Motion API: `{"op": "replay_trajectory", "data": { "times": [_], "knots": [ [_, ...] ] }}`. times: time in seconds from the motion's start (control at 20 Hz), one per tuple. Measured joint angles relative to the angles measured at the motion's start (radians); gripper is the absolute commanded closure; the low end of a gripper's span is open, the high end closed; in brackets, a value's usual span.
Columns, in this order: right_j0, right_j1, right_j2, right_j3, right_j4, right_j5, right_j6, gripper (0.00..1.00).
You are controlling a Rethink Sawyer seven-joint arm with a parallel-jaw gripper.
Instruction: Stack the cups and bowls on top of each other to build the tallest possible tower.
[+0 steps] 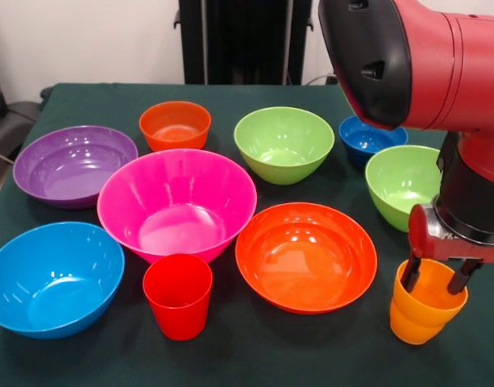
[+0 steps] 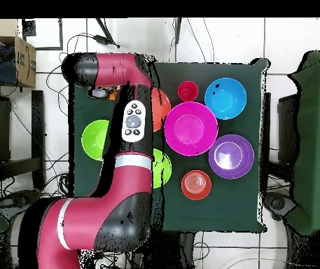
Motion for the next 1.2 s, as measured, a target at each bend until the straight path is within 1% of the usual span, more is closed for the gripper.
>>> {"op": "replay_trajectory", "data": {
  "times": [0.2, 0.3, 0.65, 0.95, 1.2],
  "knots": [
    [-0.001, 0.024, -0.005, -0.051, 0.000, 0.035, 0.000, 0.00],
    [-0.004, 0.049, -0.012, -0.104, 0.001, 0.072, 0.000, 0.00],
    [-0.008, 0.084, -0.020, -0.180, 0.007, 0.131, 0.000, 0.00],
    [-0.009, 0.089, -0.021, -0.192, 0.013, 0.138, 0.000, 0.00],
    [-0.009, 0.065, -0.021, -0.155, 0.012, 0.138, 0.000, 0.00]
  ]
}}
